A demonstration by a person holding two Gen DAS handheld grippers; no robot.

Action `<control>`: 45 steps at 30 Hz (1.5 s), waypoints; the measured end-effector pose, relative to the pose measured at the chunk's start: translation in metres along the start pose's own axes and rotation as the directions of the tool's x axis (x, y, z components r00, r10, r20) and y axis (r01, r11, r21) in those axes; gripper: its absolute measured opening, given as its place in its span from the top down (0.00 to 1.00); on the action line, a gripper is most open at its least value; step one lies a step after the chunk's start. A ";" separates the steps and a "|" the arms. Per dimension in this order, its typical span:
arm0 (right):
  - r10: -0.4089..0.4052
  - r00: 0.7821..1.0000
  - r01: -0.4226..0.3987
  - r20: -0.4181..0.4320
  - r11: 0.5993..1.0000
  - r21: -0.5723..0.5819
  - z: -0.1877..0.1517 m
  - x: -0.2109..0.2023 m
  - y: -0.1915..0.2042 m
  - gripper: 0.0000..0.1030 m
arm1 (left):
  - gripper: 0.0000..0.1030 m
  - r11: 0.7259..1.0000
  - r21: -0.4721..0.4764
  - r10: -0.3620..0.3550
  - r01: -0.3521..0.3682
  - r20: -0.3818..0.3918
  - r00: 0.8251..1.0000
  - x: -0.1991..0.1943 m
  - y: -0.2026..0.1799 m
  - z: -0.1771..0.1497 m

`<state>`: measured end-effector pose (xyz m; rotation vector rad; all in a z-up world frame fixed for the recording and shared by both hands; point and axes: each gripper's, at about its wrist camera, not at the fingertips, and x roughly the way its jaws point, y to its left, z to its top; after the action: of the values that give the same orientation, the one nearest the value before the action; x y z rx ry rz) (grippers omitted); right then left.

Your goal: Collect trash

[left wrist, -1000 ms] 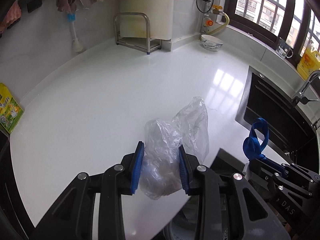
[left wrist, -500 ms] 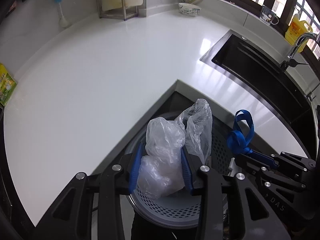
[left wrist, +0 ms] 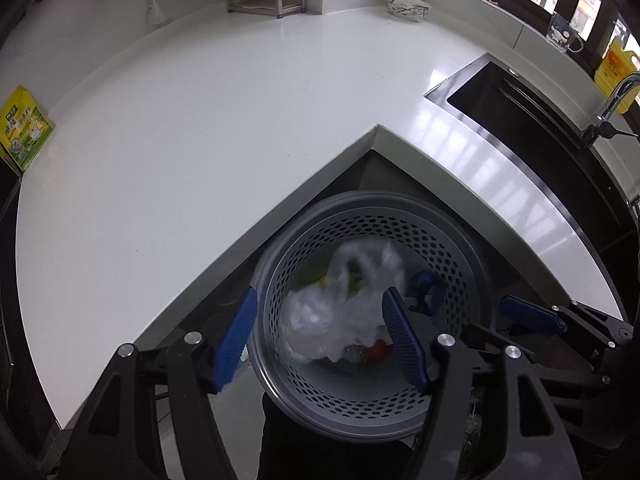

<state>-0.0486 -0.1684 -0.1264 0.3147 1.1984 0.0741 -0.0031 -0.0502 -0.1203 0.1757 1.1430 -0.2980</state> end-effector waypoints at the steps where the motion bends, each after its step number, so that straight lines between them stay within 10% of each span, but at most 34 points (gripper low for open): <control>1: 0.000 1.000 0.000 -0.001 1.000 -0.002 0.000 -0.001 -0.001 0.52 | 0.36 1.000 -0.006 0.004 -0.004 0.001 1.000 -0.001 0.001 0.000; 45: -0.024 0.997 0.022 0.079 0.999 0.024 -0.005 -0.056 0.000 0.37 | 0.14 0.998 -0.045 0.057 -0.052 0.121 0.991 -0.067 -0.007 0.003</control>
<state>-0.0735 -0.1798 -0.0774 0.3214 1.1247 0.0280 -0.0282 -0.0476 -0.0584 0.1492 1.0205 -0.2331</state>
